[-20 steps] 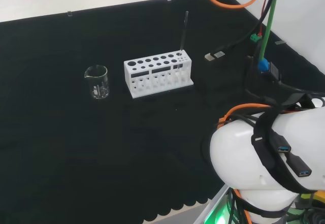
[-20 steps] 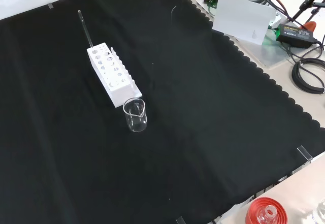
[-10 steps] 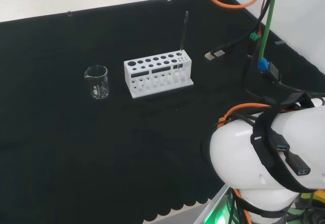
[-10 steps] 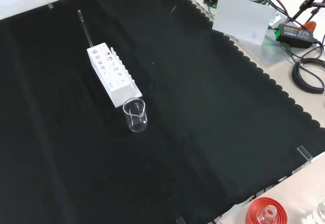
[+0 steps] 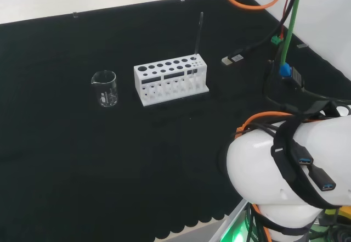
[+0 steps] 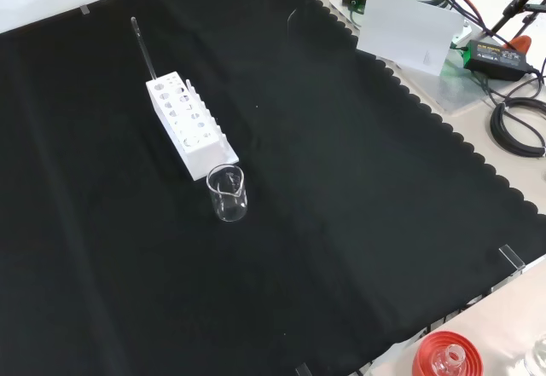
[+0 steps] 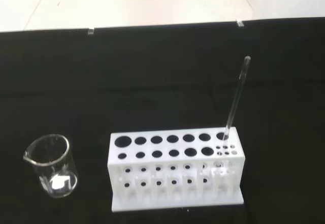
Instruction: Take the glass rod from the white test tube rack.
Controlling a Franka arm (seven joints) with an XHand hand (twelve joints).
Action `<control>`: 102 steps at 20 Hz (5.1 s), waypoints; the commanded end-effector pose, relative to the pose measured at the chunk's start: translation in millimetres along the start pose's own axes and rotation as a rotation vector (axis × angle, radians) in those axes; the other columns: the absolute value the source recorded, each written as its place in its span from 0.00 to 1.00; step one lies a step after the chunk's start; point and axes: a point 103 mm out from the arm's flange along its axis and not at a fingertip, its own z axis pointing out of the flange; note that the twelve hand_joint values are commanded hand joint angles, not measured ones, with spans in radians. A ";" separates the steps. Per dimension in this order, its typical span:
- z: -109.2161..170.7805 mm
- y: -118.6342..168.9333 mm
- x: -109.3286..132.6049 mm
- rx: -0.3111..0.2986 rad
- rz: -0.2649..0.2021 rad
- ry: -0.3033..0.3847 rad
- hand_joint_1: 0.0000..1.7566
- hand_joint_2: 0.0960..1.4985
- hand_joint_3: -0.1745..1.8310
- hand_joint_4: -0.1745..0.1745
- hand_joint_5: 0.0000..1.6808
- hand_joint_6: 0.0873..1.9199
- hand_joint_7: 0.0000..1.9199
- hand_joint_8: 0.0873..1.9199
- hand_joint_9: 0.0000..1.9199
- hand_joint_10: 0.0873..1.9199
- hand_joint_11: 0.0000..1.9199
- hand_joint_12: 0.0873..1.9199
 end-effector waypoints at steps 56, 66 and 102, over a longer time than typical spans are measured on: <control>18.6 157.2 -93.9 0.042 0.160 -0.014 0.27 0.61 0.25 0.37 0.16 0.00 0.04 0.33 0.01 0.44 0.00 0.63; 56.8 183.8 -98.1 0.084 0.131 0.006 0.26 0.61 0.27 0.34 0.19 0.00 0.06 0.36 0.06 0.46 0.00 0.74; 156.4 220.4 -83.8 0.220 0.012 0.027 0.32 0.59 0.30 0.28 0.25 0.00 0.15 0.41 0.15 0.47 0.08 0.74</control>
